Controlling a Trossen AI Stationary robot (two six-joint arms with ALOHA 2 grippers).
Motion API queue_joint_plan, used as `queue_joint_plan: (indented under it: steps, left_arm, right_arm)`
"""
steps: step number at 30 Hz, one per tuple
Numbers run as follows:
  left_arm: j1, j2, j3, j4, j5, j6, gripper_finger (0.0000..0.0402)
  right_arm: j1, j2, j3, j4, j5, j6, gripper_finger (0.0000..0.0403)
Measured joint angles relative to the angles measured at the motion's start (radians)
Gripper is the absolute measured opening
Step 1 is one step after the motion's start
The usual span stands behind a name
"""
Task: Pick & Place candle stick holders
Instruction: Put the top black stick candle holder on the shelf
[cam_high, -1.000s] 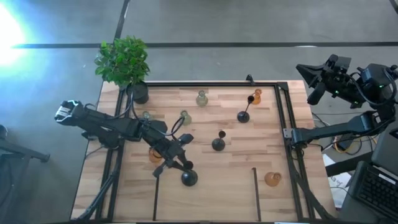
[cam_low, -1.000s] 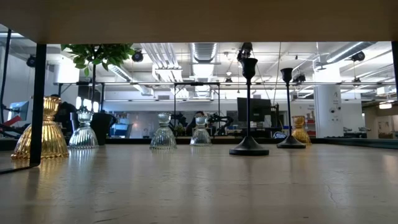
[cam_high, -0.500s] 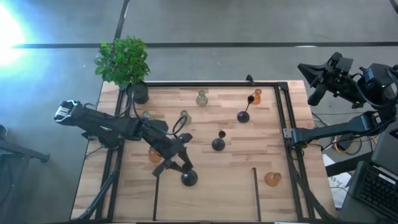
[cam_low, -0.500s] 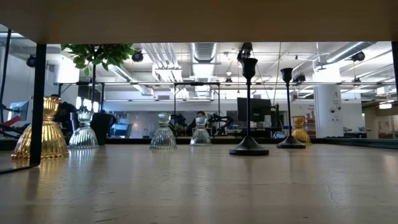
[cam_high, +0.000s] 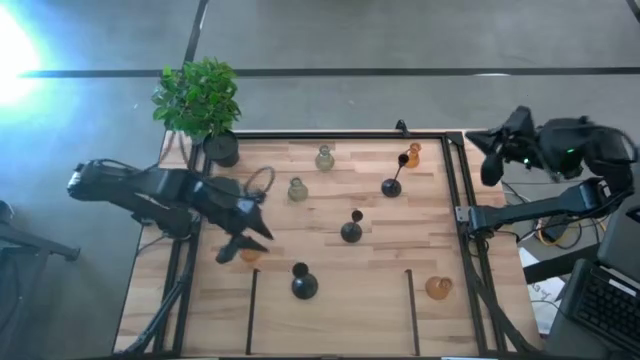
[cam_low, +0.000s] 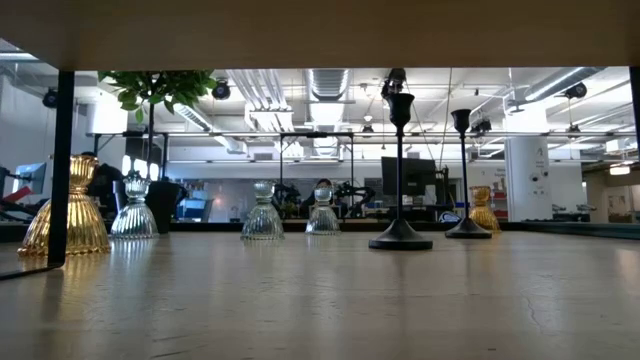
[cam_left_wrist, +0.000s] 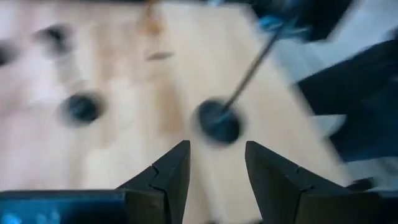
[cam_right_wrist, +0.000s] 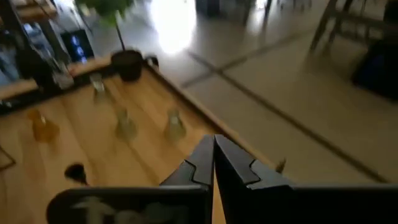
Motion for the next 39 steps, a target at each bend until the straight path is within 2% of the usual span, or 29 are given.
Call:
queue_joint_plan:
  steps: [3,9,20,24,31,35,39]
  left_arm:
    - [-0.001,-0.083,-0.049,-0.026,-0.145,-0.044,0.0154]
    - [-0.001,-0.251,-0.194,0.085,-0.315,-0.082,0.0154]
    - [-0.001,-0.468,-0.428,0.215,-0.578,-0.158,0.0153]
    - [0.000,-0.510,-0.491,0.294,-0.645,-0.156,0.0153]
    - [0.000,-0.509,-0.519,0.305,-0.709,-0.162,0.0154]
    - [0.000,-0.507,-0.519,0.304,-0.751,-0.142,0.0153]
    - [0.000,-0.507,-0.519,0.304,-0.763,-0.131,0.0154]
  right_arm:
    - [0.000,-0.019,-0.086,-0.022,-0.038,0.073,0.0021]
    - [0.000,-0.065,-0.344,0.064,-0.062,0.140,0.0074]
    - [0.000,-0.127,-0.787,0.414,-0.046,0.146,0.0157]
    - [0.000,-0.127,-0.897,0.509,-0.002,0.163,0.0184]
    - [0.000,-0.123,-1.063,0.732,0.102,0.189,0.0217]
    - [-0.001,-0.105,-1.145,0.877,0.176,0.186,0.0221]
    - [-0.014,-0.076,-1.202,0.992,0.192,0.185,0.0213]
